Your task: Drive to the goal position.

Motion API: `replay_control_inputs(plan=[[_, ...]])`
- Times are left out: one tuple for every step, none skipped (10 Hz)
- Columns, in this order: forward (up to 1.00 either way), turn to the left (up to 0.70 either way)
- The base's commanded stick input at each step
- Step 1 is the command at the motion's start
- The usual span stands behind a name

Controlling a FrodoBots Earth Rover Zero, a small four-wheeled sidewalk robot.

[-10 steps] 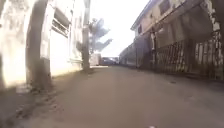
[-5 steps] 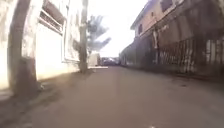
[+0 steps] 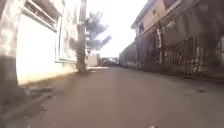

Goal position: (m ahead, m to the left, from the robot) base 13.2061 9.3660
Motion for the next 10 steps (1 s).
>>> replay_control_inputs(plan=[[1.0,0.0],[1.0,0.0],[1.0,0.0],[1.0,0.0],[1.0,0.0],[1.0,0.0],[1.0,0.0],[1.0,0.0],[1.0,0.0],[1.0,0.0]])
